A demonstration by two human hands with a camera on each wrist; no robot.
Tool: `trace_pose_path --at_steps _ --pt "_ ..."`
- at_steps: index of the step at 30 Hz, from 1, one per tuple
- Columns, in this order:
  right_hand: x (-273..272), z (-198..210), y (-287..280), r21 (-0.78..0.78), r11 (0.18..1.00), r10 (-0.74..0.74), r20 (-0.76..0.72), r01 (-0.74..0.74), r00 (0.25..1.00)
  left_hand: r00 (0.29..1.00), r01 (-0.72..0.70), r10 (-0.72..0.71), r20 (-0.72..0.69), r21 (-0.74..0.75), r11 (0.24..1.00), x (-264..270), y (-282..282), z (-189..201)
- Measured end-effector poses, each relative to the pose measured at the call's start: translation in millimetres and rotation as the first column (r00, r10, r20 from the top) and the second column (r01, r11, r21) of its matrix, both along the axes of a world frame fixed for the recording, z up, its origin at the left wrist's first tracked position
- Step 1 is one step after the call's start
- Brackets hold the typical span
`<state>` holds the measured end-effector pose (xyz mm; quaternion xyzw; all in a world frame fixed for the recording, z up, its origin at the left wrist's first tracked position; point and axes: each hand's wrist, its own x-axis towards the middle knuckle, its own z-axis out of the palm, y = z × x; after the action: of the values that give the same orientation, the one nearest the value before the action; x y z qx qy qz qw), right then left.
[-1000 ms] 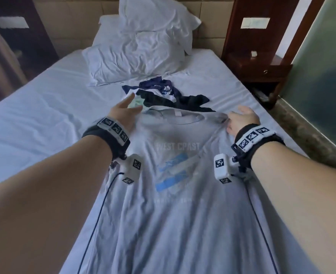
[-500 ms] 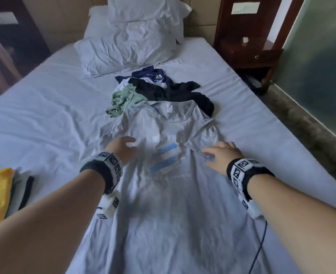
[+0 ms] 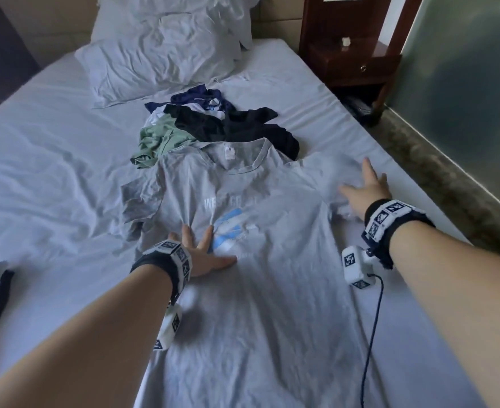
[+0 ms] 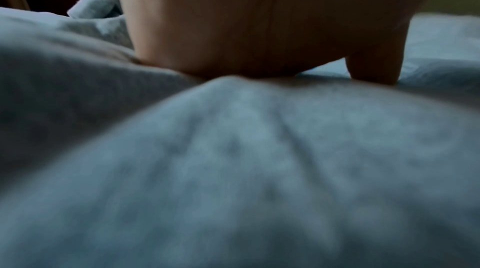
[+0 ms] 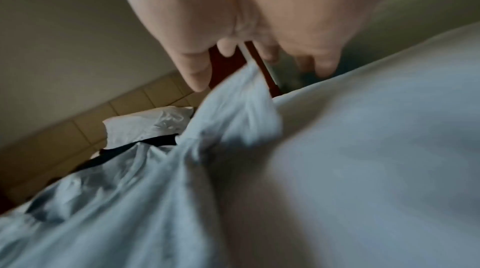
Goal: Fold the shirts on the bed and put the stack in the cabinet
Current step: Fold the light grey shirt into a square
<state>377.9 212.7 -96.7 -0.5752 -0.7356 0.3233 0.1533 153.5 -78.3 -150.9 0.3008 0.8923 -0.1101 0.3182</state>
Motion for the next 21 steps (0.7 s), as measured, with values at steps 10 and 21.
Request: trace_pose_path --at_steps 10,21 --pt "71.6 -11.6 -77.5 -0.313 0.945 0.168 0.227 -0.091 0.959 0.962 -0.26 0.268 0.051 0.471 0.843 10.7 -38.4 35.9" --pt "141.3 -17.5 -188.1 -0.629 0.767 0.262 0.126 -0.127 0.957 0.896 -0.439 0.444 0.033 0.221 0.871 54.3 -197.5 36.6"
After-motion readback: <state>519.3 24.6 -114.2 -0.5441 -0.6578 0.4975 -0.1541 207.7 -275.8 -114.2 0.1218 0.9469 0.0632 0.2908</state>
